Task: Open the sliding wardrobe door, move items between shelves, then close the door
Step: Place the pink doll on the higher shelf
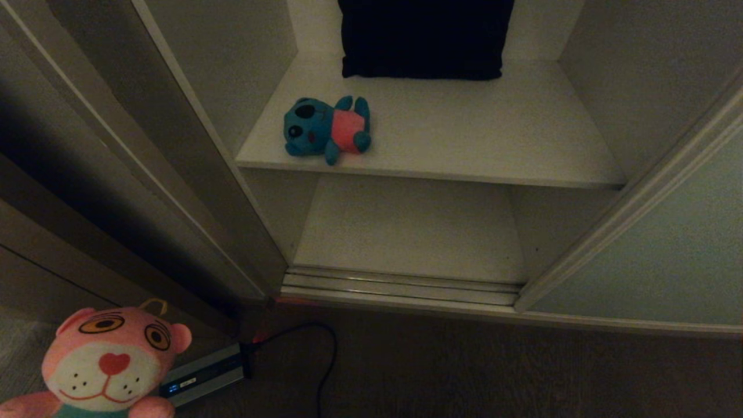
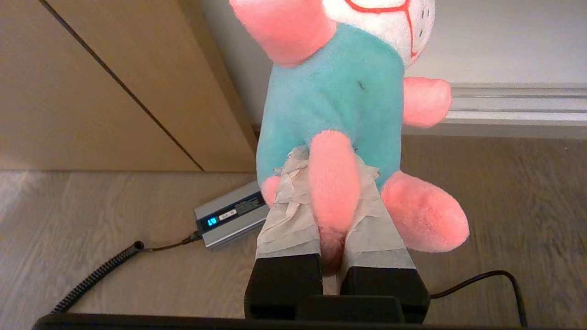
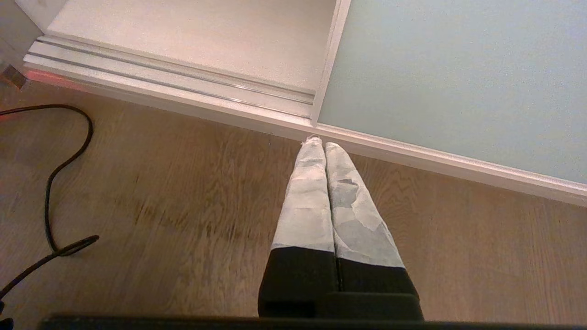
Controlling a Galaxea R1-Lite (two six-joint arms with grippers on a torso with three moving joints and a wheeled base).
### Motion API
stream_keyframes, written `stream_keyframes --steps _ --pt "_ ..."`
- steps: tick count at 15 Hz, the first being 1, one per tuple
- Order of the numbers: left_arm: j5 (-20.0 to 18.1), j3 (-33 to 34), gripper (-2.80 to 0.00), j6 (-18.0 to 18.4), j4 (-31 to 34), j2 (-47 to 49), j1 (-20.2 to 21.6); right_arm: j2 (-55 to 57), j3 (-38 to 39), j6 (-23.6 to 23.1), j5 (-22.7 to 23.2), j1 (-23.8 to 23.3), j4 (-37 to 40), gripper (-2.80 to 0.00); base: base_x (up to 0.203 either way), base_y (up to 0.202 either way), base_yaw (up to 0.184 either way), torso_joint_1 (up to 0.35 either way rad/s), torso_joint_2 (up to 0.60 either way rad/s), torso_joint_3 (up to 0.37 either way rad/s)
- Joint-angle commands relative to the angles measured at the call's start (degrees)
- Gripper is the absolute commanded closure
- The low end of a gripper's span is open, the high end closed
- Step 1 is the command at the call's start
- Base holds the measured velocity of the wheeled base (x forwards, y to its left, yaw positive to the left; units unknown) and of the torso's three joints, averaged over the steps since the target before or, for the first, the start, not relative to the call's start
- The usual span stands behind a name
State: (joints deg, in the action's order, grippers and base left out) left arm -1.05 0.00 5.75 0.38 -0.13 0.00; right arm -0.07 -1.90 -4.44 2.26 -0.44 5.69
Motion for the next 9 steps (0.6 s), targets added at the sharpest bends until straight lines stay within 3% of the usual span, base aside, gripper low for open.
stream_keyframes --steps 1,7,9 --pt "-0.01 -0.05 0.0 0.75 0.28 0.13 0.0 -0.08 0.04 -0.05 0.03 0.0 0.02 0.0 0.0 0.0 0.0 0.0 0.0 0.0" --pt "0.01 -0.09 0.0 1.54 -0.05 0.05 0.0 -0.04 0.06 -0.05 0.03 0.0 0.02 0.0 0.0 0.0 0.0 0.002 0.0 0.032" --pt "0.35 -2.45 0.0 2.28 -3.24 0.51 0.0 -0.02 -0.03 -0.05 0.03 0.0 0.02 0.0 0.0 0.0 0.0 0.0 0.0 0.0"
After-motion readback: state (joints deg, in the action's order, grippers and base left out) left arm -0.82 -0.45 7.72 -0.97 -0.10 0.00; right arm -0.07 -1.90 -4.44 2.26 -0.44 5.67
